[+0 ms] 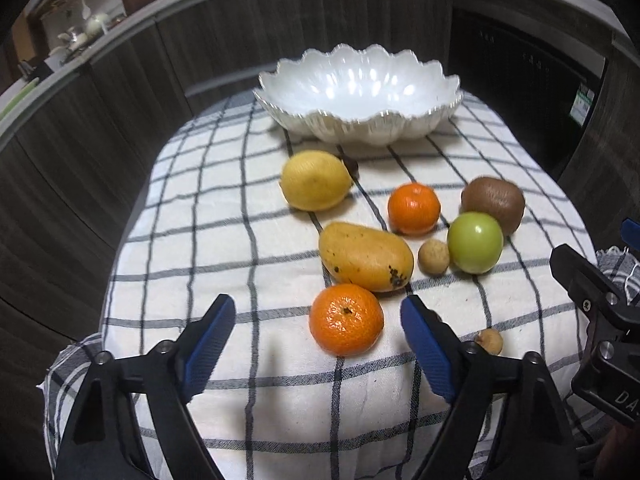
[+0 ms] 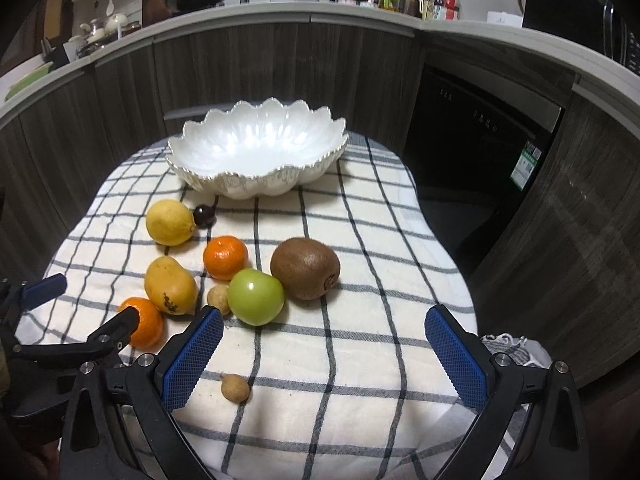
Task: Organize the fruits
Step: 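Grasp the mandarin with the left tool while the right tool grasps a small longan, then carry the mandarin and longan in both tools over the white bowl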
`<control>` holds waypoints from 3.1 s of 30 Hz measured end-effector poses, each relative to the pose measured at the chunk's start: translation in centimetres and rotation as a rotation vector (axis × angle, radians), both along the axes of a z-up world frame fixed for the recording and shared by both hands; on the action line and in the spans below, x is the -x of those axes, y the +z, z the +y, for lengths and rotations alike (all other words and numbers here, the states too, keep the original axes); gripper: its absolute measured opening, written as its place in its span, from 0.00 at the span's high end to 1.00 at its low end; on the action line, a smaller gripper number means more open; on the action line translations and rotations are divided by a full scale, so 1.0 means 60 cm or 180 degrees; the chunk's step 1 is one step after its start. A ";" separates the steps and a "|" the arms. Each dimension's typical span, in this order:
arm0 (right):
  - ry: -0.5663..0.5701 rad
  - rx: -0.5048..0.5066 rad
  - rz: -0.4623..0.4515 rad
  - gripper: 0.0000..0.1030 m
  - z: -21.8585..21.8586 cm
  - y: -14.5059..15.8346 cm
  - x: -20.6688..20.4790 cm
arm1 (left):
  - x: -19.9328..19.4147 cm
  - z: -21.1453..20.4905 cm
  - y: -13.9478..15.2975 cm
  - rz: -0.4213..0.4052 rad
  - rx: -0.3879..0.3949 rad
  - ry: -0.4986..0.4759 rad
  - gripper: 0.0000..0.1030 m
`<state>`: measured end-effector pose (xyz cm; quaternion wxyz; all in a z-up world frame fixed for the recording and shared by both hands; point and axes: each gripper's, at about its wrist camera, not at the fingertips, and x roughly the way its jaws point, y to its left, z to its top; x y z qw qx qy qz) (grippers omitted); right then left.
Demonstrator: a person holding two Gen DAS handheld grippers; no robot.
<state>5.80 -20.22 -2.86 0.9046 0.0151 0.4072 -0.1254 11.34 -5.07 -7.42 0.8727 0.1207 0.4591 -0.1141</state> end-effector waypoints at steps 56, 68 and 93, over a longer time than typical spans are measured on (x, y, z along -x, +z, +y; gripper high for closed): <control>0.0646 -0.0292 0.0959 0.77 0.080 -0.116 -0.022 | 0.032 0.070 -0.020 0.0117 0.0184 0.0240 0.54; 0.0617 -0.0298 0.0805 0.78 0.074 -0.094 -0.015 | 0.038 0.060 0.001 -0.0020 0.0157 0.0181 0.54; 0.0419 -0.0280 0.0239 0.78 0.034 0.021 -0.058 | 0.000 0.035 0.099 -0.0390 0.0293 0.0328 0.54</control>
